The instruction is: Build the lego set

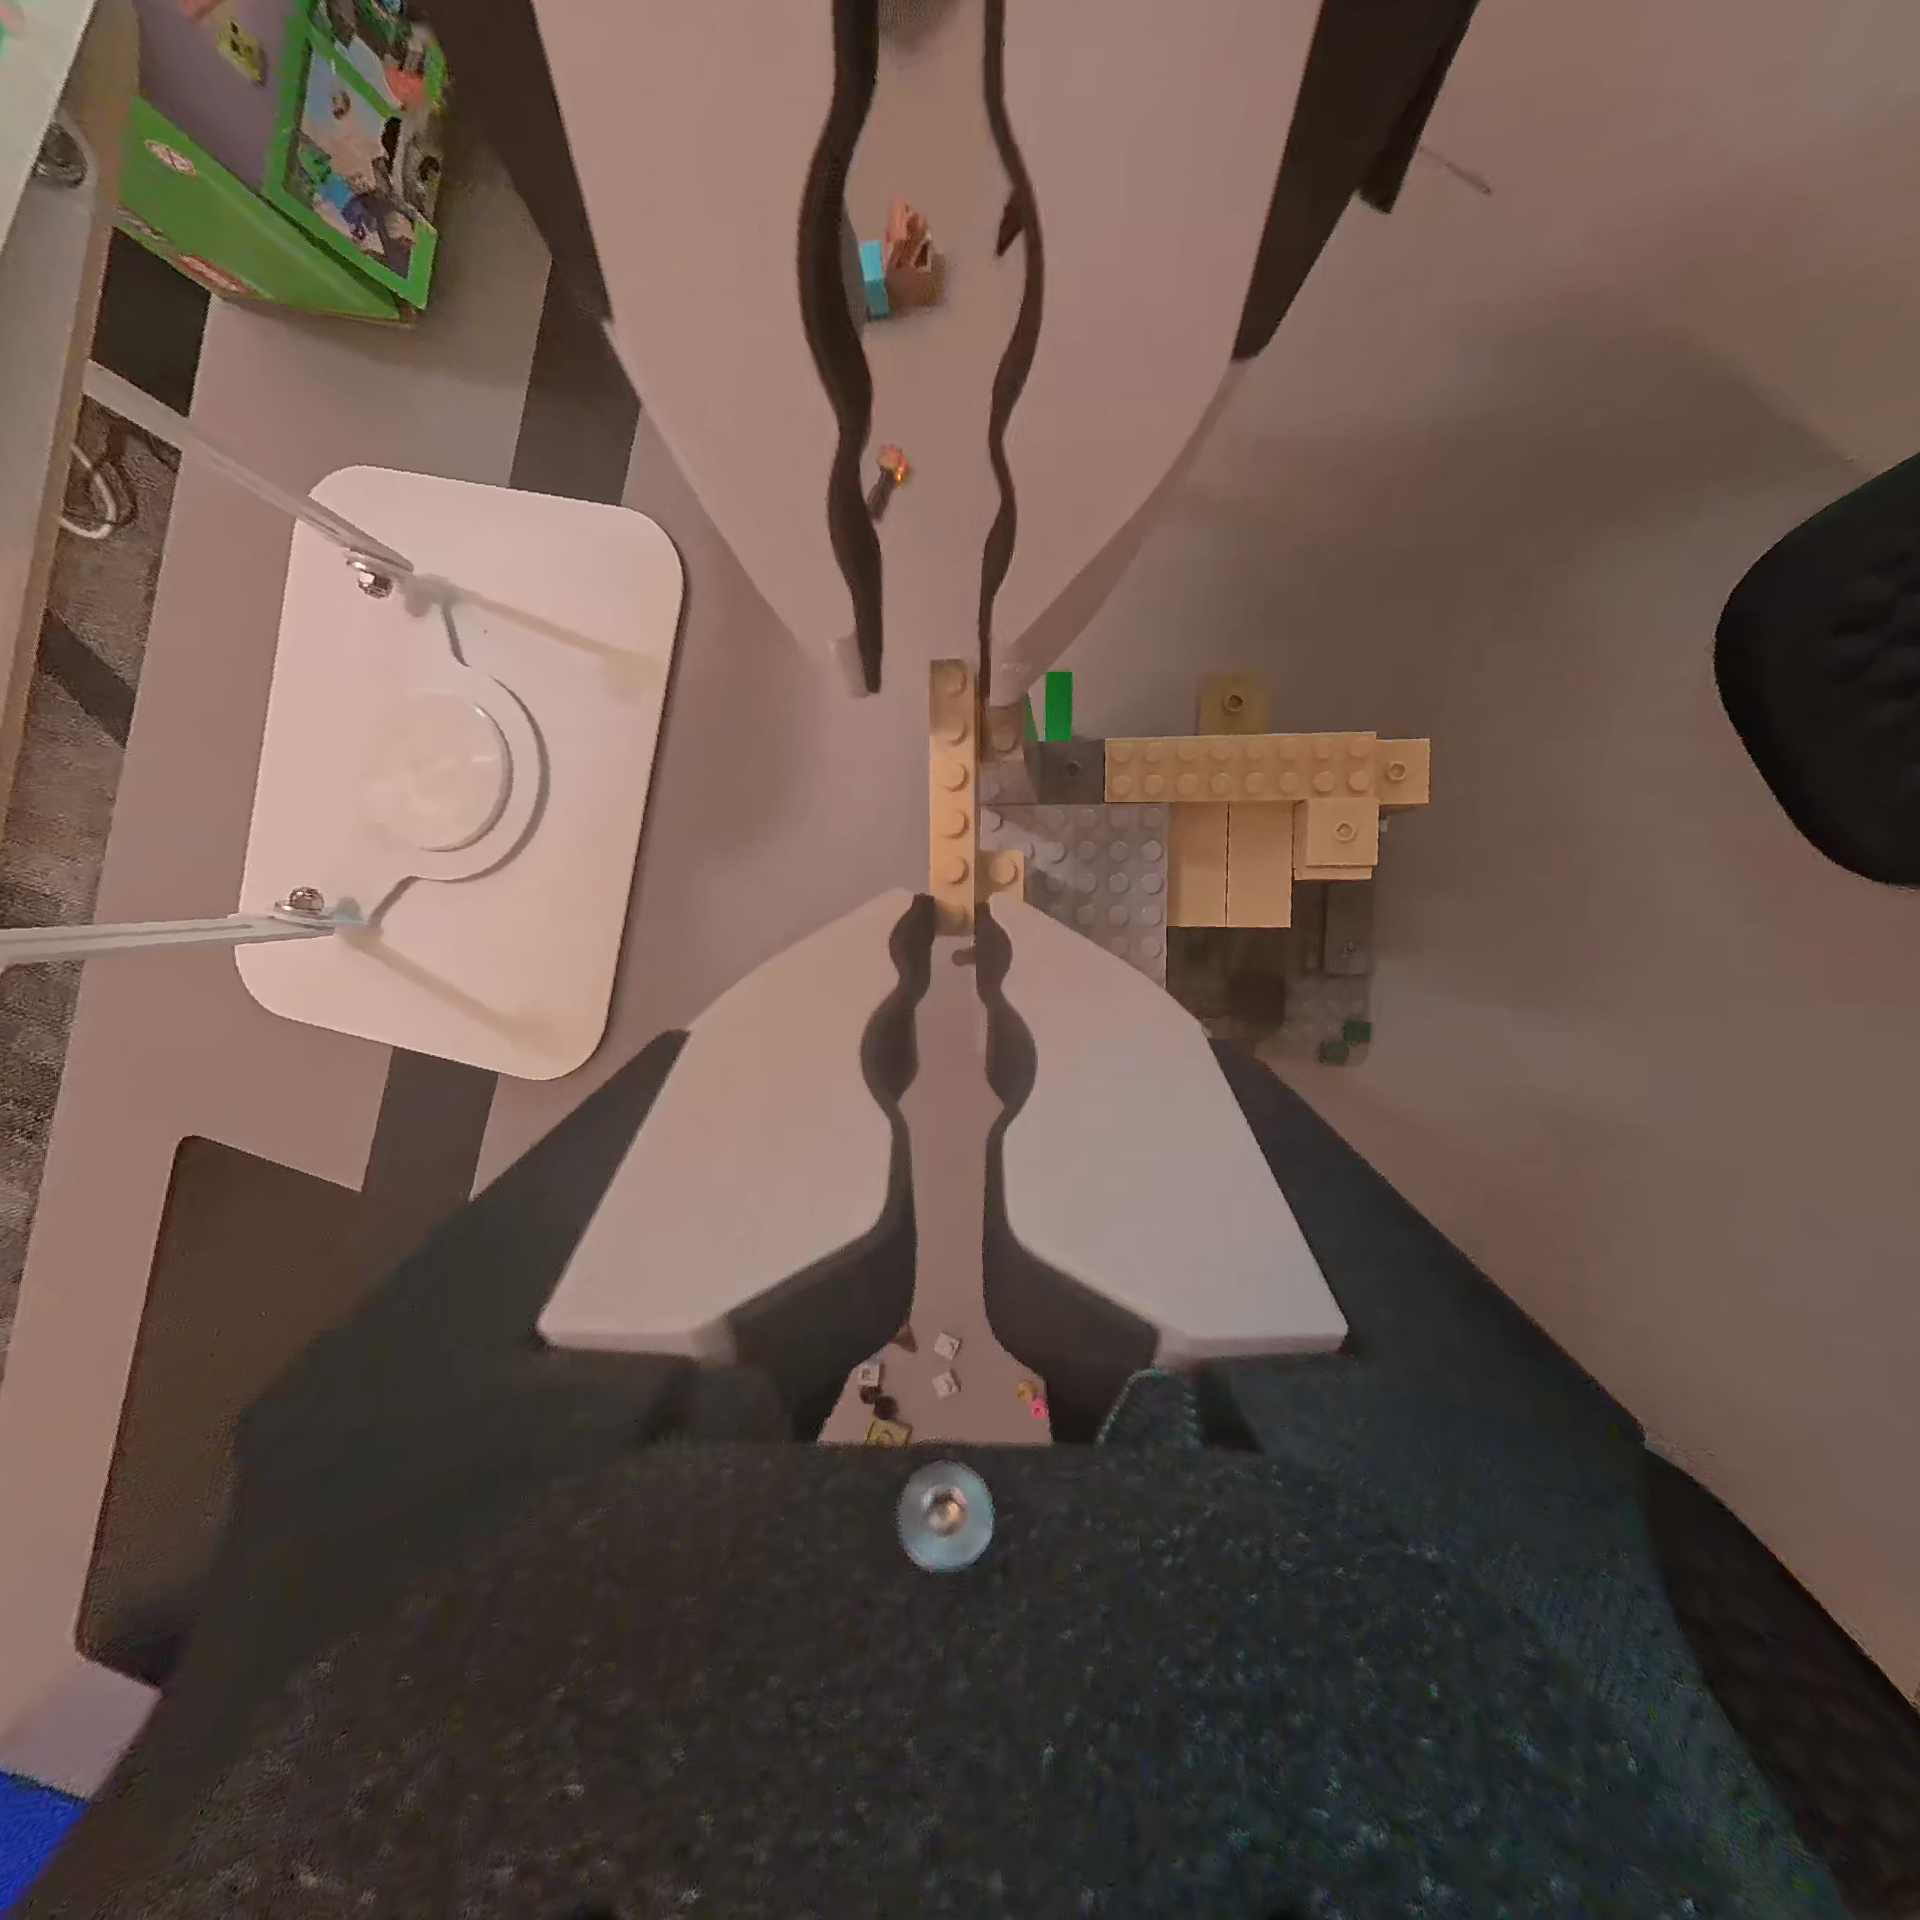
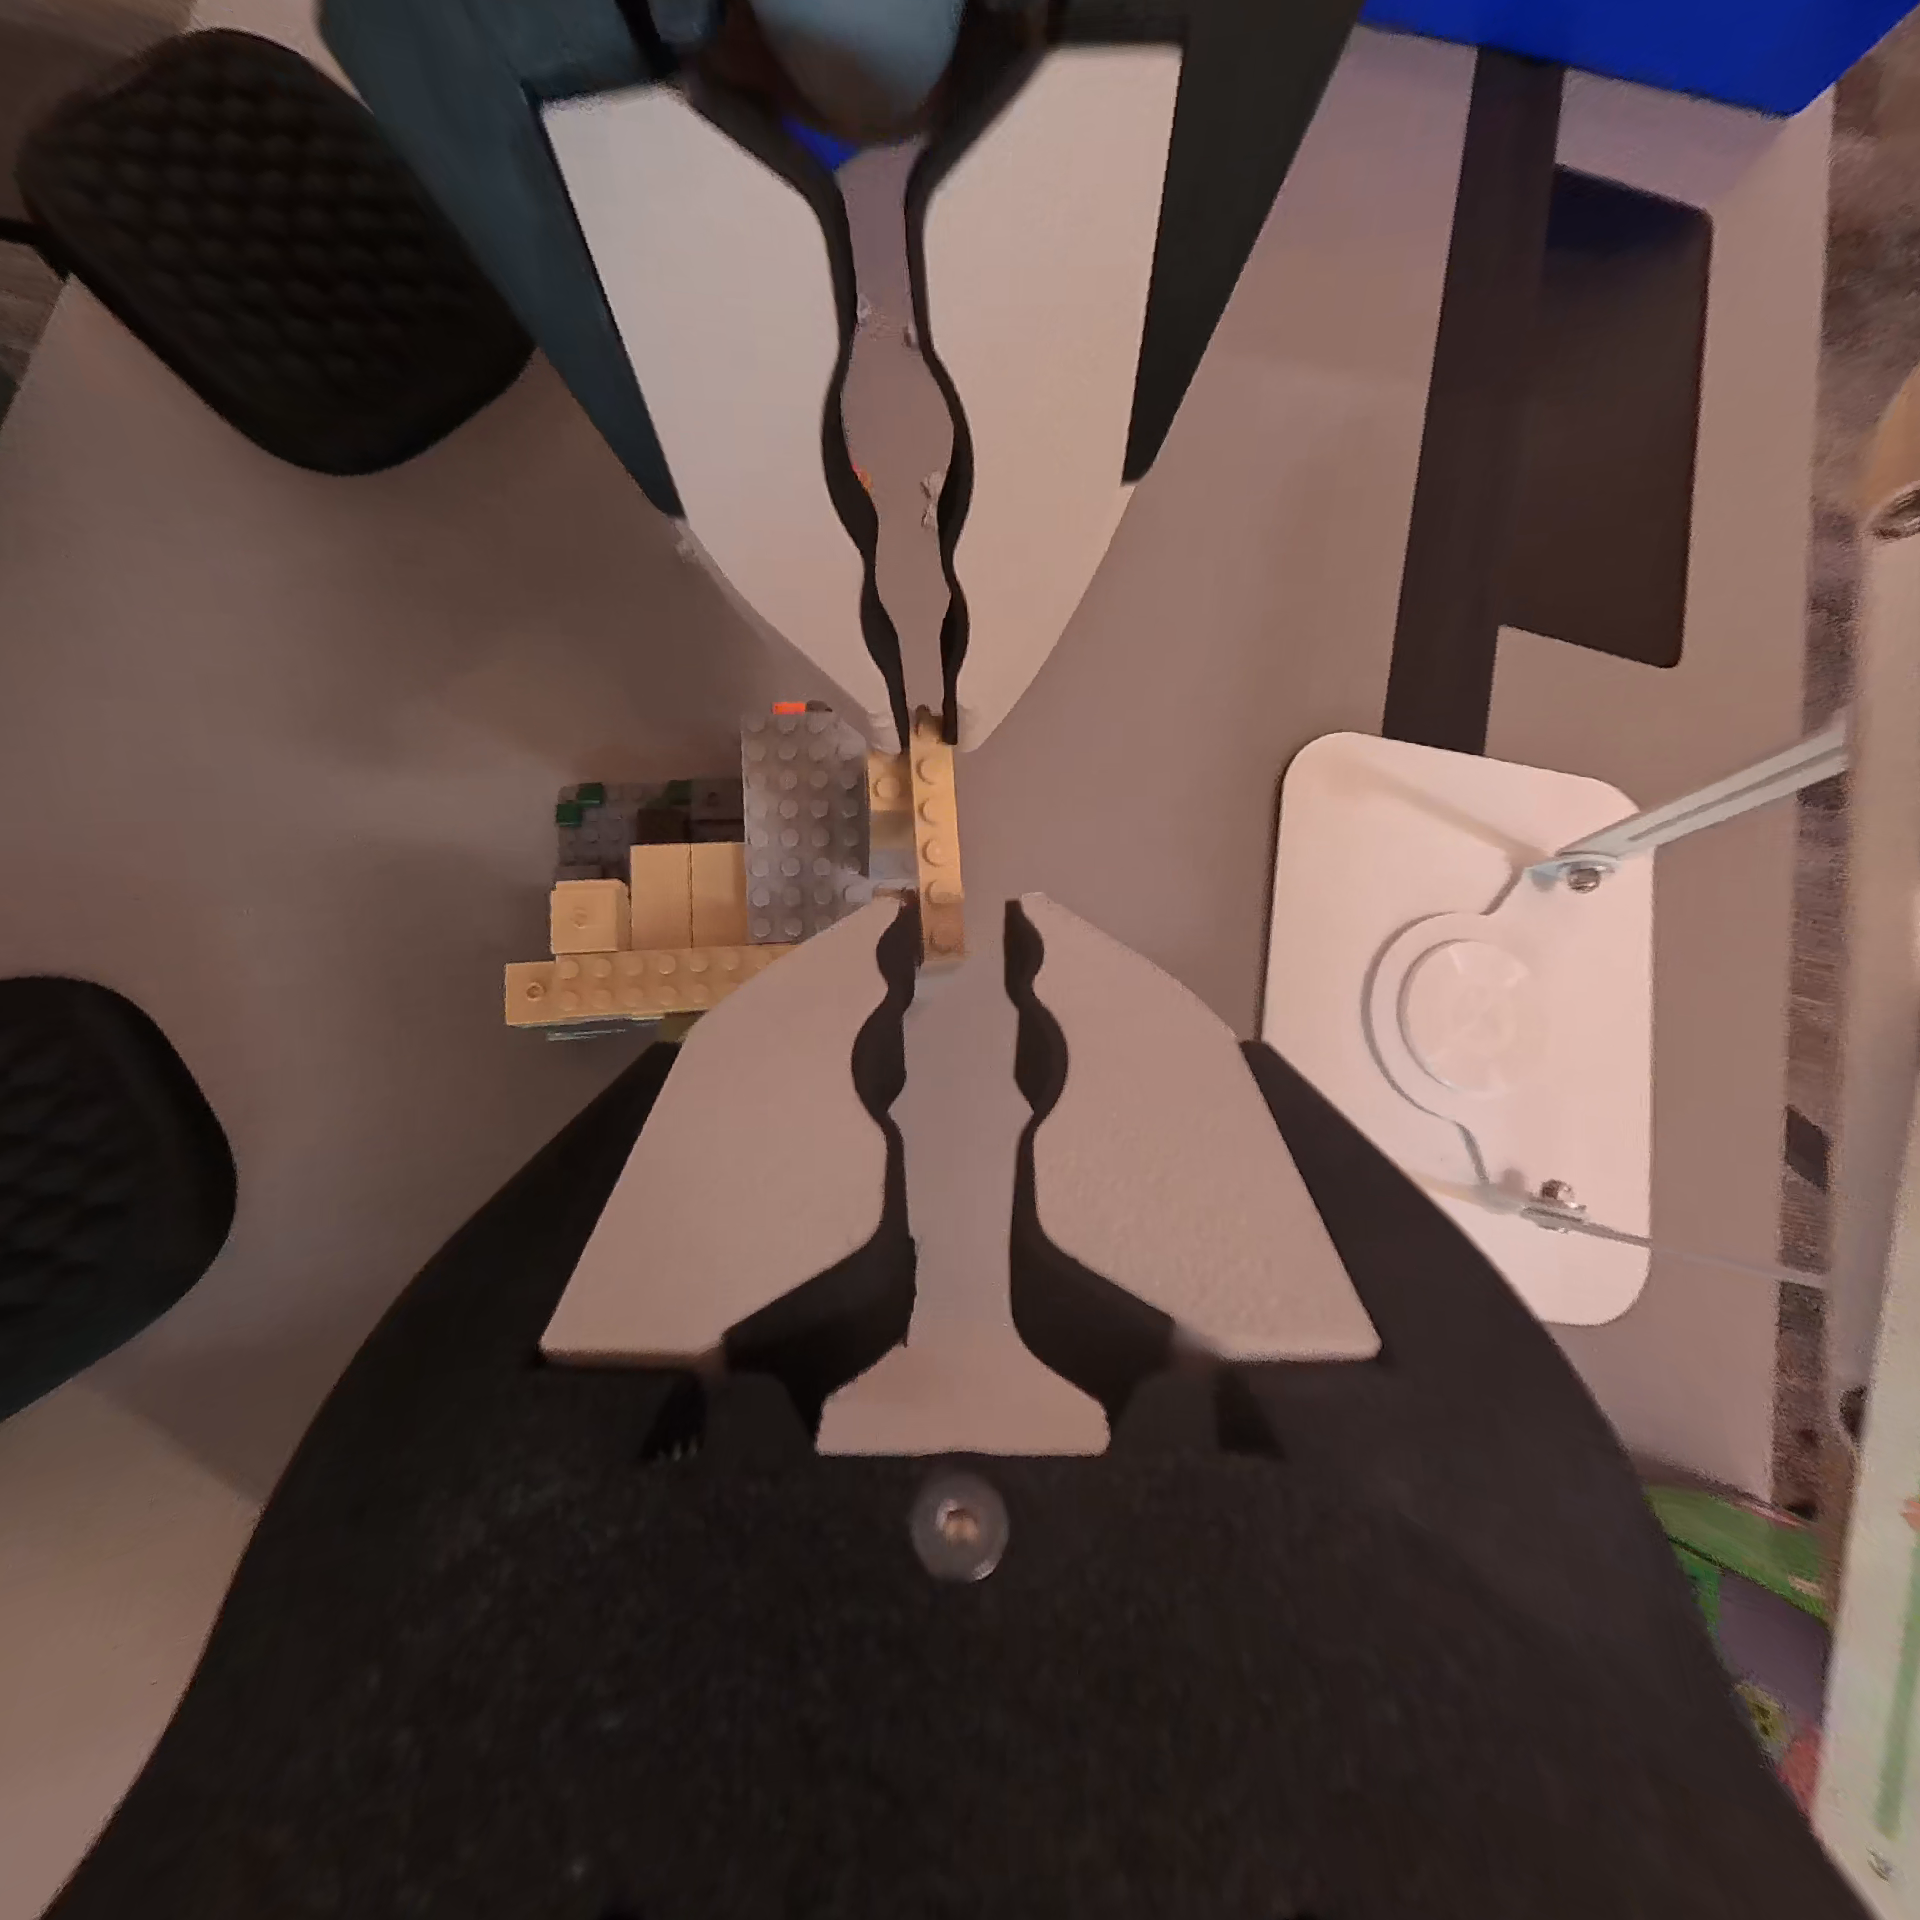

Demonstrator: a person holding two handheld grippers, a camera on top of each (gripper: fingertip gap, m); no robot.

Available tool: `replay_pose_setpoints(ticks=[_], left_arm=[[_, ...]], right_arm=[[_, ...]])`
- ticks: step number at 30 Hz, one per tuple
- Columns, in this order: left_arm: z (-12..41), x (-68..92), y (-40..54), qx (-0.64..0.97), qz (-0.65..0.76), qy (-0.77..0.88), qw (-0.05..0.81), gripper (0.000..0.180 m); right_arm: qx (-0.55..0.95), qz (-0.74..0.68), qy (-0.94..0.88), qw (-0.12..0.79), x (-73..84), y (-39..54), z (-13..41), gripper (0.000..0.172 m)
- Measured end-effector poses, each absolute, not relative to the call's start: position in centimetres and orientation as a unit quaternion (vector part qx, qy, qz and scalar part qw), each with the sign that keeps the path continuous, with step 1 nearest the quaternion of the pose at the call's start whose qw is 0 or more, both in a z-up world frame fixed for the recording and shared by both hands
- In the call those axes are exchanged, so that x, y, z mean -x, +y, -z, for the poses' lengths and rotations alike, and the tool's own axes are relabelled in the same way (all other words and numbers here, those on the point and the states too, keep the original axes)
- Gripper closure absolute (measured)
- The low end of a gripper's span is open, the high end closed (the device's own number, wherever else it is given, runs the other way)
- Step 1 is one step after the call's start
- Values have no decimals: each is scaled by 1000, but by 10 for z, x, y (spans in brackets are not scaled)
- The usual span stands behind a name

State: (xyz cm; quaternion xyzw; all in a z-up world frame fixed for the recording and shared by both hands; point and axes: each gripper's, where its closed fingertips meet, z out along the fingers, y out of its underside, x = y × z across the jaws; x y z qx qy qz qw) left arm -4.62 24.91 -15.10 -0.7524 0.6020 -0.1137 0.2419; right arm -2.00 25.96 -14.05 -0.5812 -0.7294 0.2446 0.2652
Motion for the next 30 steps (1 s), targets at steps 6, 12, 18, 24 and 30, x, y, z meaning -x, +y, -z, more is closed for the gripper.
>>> replay_pose_setpoints(ticks=[6,12,18,24,30], left_arm=[[152,47,251,752,118,598,251,168],[153,45,250,753,130,597,245,172],[154,46,250,763,158,587,220,172],[155,46,249,765,163,587,210,172],[155,46,249,767,178,581,207,172]], right_arm=[[586,-214,-743,244,20,258,142,156],[587,-206,-747,233,21,257,148,165],[591,-213,-750,206,21,258,150,165],[595,-216,-753,181,21,257,152,165],[598,-212,-754,171,22,257,153,164]])
